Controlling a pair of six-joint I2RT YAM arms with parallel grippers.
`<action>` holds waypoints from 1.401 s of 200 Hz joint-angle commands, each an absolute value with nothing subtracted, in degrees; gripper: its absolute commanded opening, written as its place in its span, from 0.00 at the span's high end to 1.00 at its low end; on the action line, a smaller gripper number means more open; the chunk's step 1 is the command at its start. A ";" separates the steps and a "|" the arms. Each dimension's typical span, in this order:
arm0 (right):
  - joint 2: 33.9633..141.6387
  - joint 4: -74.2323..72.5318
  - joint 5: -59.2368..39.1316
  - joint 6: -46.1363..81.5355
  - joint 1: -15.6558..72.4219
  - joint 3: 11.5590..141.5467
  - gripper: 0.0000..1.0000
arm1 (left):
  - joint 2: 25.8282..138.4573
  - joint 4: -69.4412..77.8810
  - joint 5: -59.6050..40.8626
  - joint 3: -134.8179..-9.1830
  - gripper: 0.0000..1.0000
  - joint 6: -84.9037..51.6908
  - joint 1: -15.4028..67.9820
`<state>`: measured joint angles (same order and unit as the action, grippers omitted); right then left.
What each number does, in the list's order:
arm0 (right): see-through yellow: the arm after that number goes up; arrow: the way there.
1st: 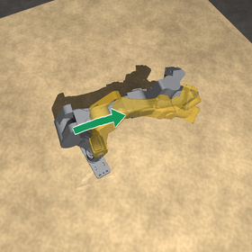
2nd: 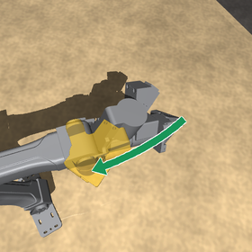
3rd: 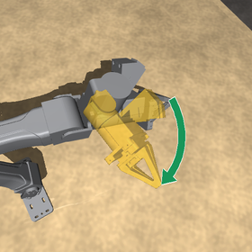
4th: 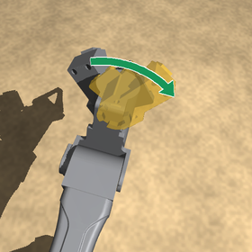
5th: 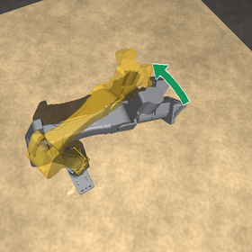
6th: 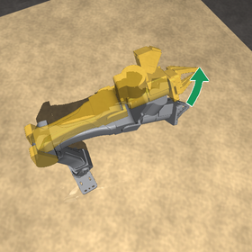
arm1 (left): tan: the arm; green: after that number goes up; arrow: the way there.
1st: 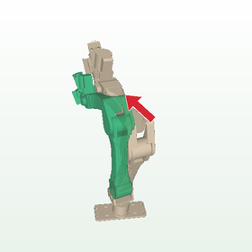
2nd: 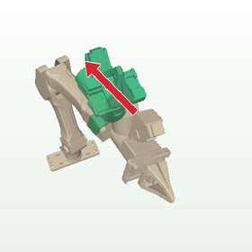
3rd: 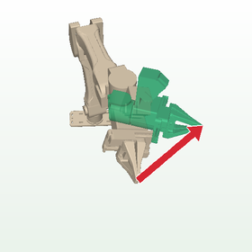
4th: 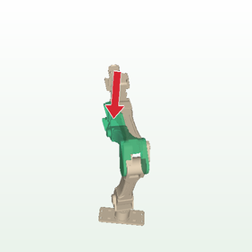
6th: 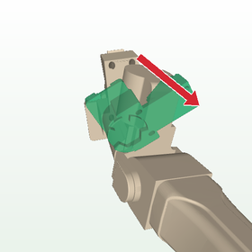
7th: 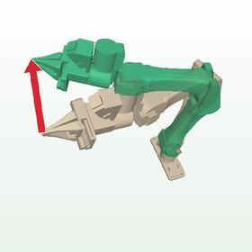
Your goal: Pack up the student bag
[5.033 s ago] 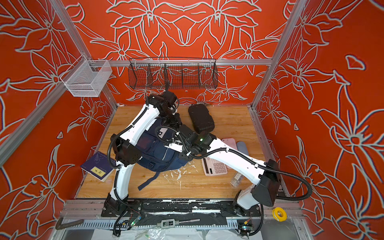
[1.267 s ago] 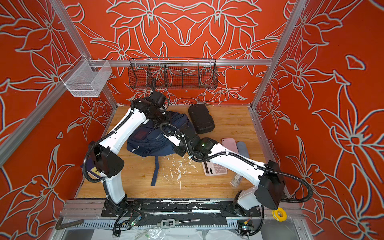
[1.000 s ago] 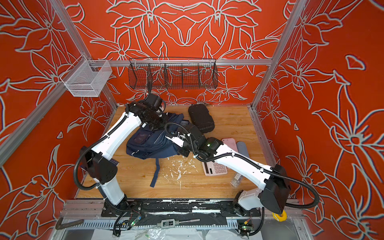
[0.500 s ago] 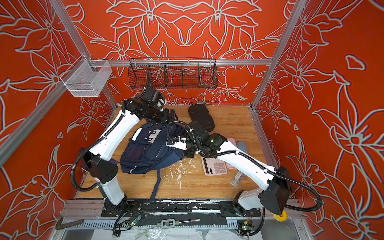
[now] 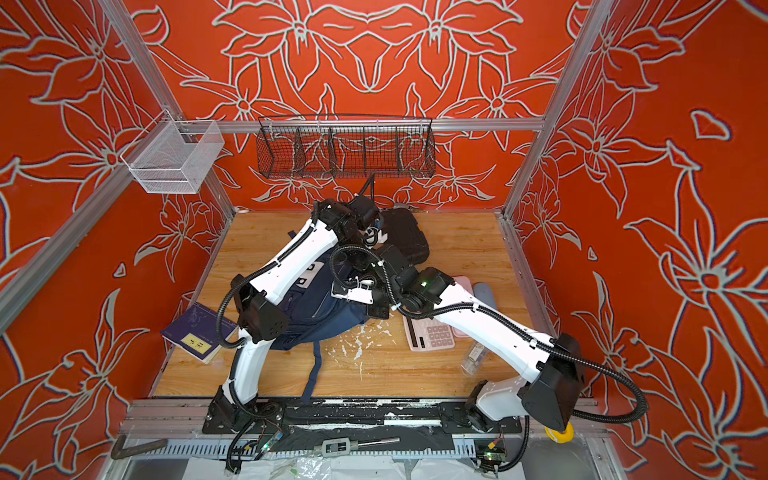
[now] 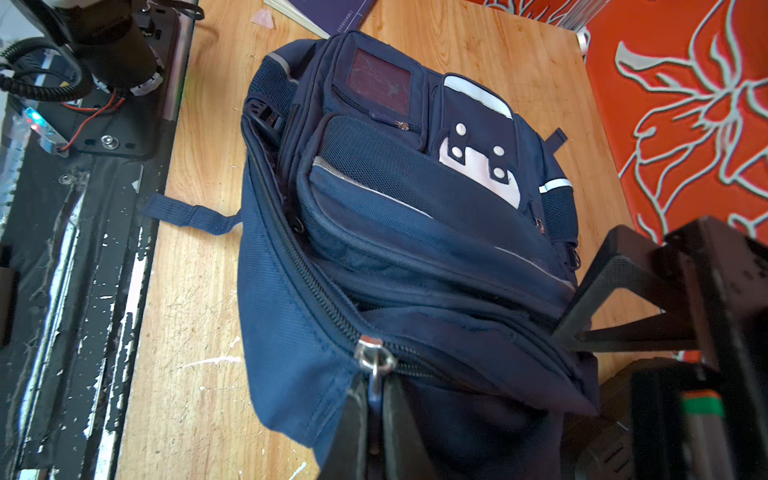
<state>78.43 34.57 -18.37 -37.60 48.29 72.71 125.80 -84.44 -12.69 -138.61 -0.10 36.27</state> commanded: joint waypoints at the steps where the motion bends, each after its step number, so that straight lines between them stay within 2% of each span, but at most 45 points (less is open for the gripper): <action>1: 76.91 33.21 -17.92 -39.70 48.95 74.09 1.00 | 125.51 -89.27 -11.34 -137.10 0.04 5.04 37.46; 31: 77.56 33.88 -16.71 -40.32 49.22 74.27 1.00 | 125.16 -89.73 -8.02 -134.10 0.06 7.06 39.08; 66: 77.63 33.88 -15.55 -40.44 49.22 73.75 1.00 | 123.96 -90.43 -12.61 -132.93 0.07 8.83 39.35; 83: 77.76 33.74 -15.01 -40.52 49.22 73.65 1.00 | 123.67 -90.45 -11.31 -131.36 0.13 9.18 39.96; 103: 78.34 34.41 -14.49 -40.56 49.30 74.00 1.00 | 124.10 -90.57 -9.85 -130.12 0.31 9.23 40.60; 115: 78.43 34.45 -14.65 -40.61 49.35 74.00 1.00 | 124.66 -90.66 -10.18 -130.38 0.49 9.05 40.64; 128: 78.40 34.16 -14.72 -40.37 49.31 73.92 1.00 | 125.48 -90.46 -9.85 -131.80 0.75 8.17 40.58; 148: 78.61 34.39 -14.99 -39.86 49.71 74.22 1.00 | 126.31 -89.44 -9.62 -134.68 1.00 5.81 40.28; 216: 79.46 36.44 -11.22 -33.94 55.36 74.53 1.00 | 127.23 -84.66 -10.80 -145.64 1.00 -11.04 31.30; 251: 78.72 39.42 -8.60 -32.29 56.82 74.41 1.00 | 123.77 -78.71 -6.24 -144.14 1.00 -16.71 28.36; 280: 80.26 37.00 -7.03 -31.26 57.69 72.22 1.00 | 121.86 -72.71 -6.32 -142.60 1.00 -23.44 27.26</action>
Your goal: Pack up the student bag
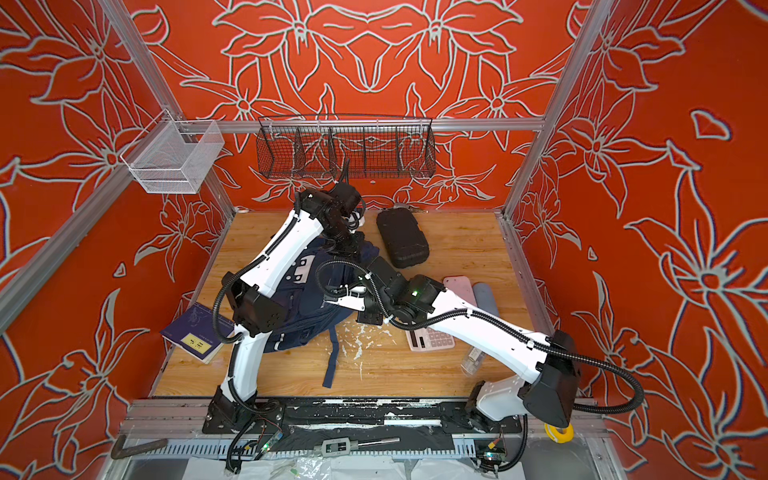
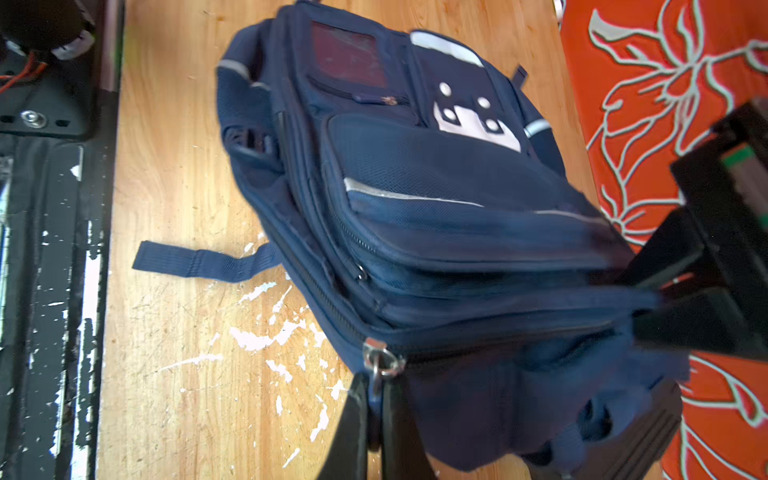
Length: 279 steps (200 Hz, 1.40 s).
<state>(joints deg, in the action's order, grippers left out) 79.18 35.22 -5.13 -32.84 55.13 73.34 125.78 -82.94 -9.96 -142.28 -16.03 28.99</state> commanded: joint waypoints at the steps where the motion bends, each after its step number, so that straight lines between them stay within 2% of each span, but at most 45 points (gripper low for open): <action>1: 80.38 36.82 -6.94 -31.19 57.76 72.14 1.00 | 121.84 -72.61 -6.32 -142.67 1.00 -23.72 27.21; 50: 81.78 25.61 -4.63 -27.38 58.12 68.65 1.00 | 123.49 -70.30 -9.00 -143.12 1.00 -29.95 26.82; 54: 81.38 25.10 -4.54 -27.88 57.97 68.23 1.00 | 123.57 -70.36 -9.20 -143.11 0.91 -29.77 26.73; 64: 80.60 24.24 -4.72 -28.85 57.19 67.62 1.00 | 123.19 -70.18 -8.61 -143.09 0.62 -28.77 26.75; 78: 80.04 24.78 -6.52 -29.89 55.43 67.67 1.00 | 121.53 -69.90 -5.02 -142.80 0.35 -27.65 26.76; 87: 79.69 25.05 -7.06 -30.56 54.47 67.54 1.00 | 119.84 -69.34 -1.72 -142.16 0.00 -26.63 26.76; 107: 78.40 24.96 -8.33 -31.40 52.30 67.00 1.00 | 115.87 -68.57 3.20 -139.93 0.03 -23.80 26.08; 140: 74.74 21.53 -11.68 -32.67 49.49 63.14 1.00 | 111.18 -70.20 2.46 -132.84 0.00 -17.87 24.38; 163: 73.18 20.02 -12.88 -33.30 49.35 61.13 1.00 | 110.74 -73.51 -0.15 -125.57 0.10 -15.50 25.23; 187: 72.28 18.83 -13.20 -33.31 49.22 59.43 1.00 | 112.28 -74.92 -2.03 -121.01 0.14 -15.67 27.84; 245: 71.83 19.70 -12.83 -33.74 49.22 59.15 1.00 | 123.83 -81.63 -6.65 -128.62 0.13 -16.39 32.74; 279: 71.64 20.04 -12.07 -34.01 49.24 59.37 1.00 | 130.39 -88.40 0.14 -132.74 0.17 -15.66 34.76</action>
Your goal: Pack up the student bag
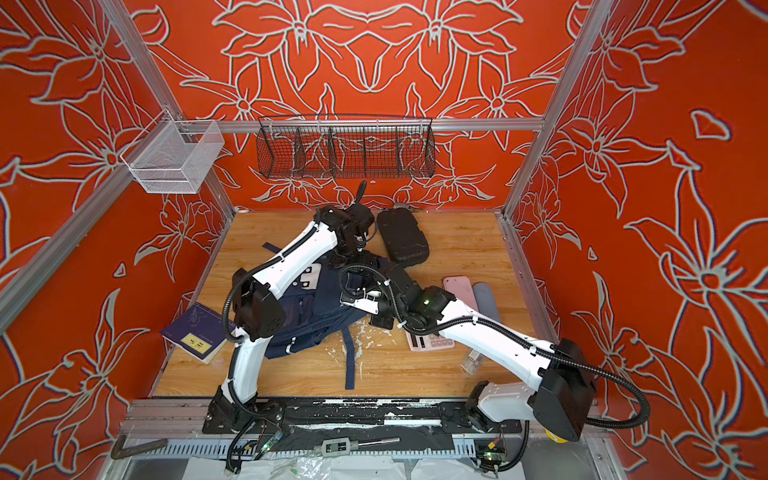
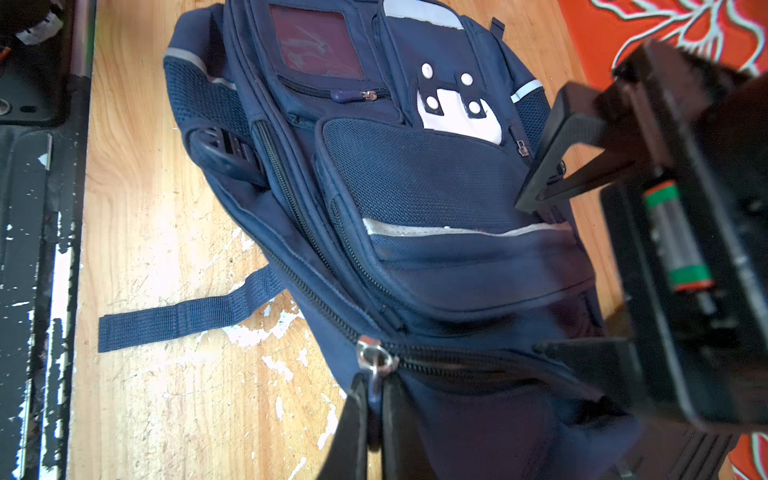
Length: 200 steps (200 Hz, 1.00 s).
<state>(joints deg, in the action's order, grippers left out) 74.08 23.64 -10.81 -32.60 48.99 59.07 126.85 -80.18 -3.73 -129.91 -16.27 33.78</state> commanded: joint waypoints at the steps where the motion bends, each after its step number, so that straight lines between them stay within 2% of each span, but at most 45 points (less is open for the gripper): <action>1: 71.64 20.08 -12.01 -34.01 49.23 59.35 1.00 | 130.54 -88.67 0.38 -132.86 0.17 -15.70 34.74; 35: 71.02 20.91 -10.87 -34.19 49.22 59.15 1.00 | 128.96 -85.36 0.00 -128.82 0.23 -15.20 34.73; 47: 70.79 21.00 -10.47 -34.27 49.22 59.06 1.00 | 129.72 -85.52 0.68 -128.79 0.30 -14.84 34.72; 55: 70.71 21.10 -10.16 -34.41 49.18 59.06 1.00 | 130.50 -86.14 1.08 -129.20 0.43 -14.53 34.72; 69: 71.02 21.58 -10.11 -34.29 49.23 59.40 1.00 | 131.52 -86.67 1.18 -130.12 0.78 -14.58 34.67; 80: 71.26 21.94 -10.34 -33.88 49.22 59.71 1.00 | 131.62 -86.66 0.69 -131.73 1.00 -15.43 34.31; 110: 72.25 23.63 -10.73 -29.80 49.61 61.04 1.00 | 128.60 -82.68 -3.96 -137.34 1.00 -22.77 31.87; 137: 73.07 23.50 -7.44 -26.72 51.87 60.19 1.00 | 120.00 -69.49 -12.07 -132.65 1.00 -31.79 27.42; 161: 74.85 21.73 -5.22 -24.08 54.74 59.79 1.00 | 115.59 -61.76 -12.04 -131.61 1.00 -36.90 26.25; 200: 77.59 17.43 -0.95 -20.79 58.11 59.64 1.00 | 114.88 -55.70 -13.66 -131.76 1.00 -42.35 25.94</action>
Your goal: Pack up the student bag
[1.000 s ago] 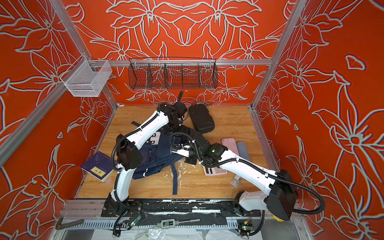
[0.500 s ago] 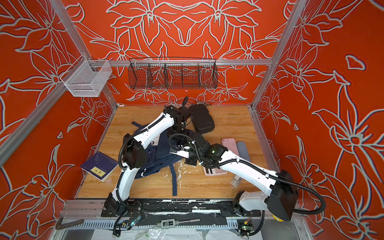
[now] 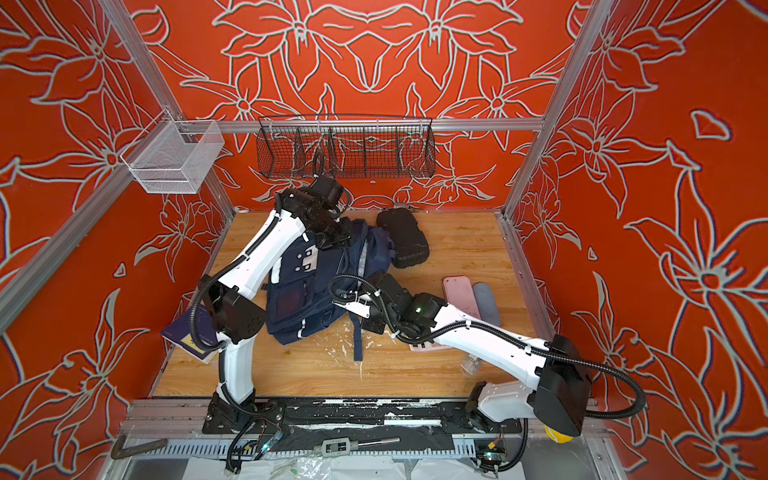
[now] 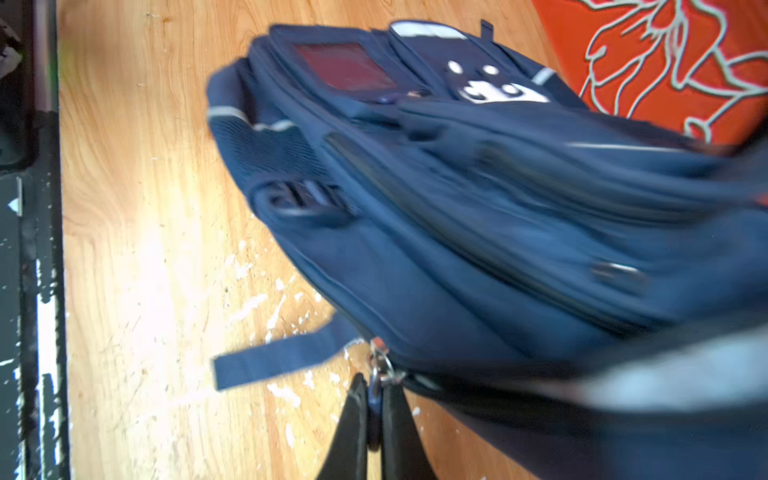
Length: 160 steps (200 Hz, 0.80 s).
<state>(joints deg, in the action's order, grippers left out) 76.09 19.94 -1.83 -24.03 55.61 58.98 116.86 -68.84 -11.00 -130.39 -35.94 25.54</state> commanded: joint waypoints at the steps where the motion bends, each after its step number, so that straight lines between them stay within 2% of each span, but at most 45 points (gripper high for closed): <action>1: 77.64 17.29 -0.83 -20.72 58.19 59.57 1.00 | 114.87 -55.53 -13.73 -131.80 1.00 -42.49 25.93; 49: 77.78 7.75 -0.99 -18.78 59.32 56.23 1.00 | 115.19 -52.11 -13.79 -133.39 1.00 -47.25 24.88; 98: 83.44 6.38 7.83 -11.18 61.02 59.41 1.00 | 114.81 -48.45 -10.16 -134.72 1.00 -52.04 24.79; 160: 89.62 1.60 6.77 -9.05 64.66 61.68 1.00 | 118.15 -48.10 -9.05 -140.94 1.00 -55.31 25.34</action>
<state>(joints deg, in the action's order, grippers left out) 86.56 3.92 8.38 -11.05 61.89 59.46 117.23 -57.98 -10.13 -135.55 -52.01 25.17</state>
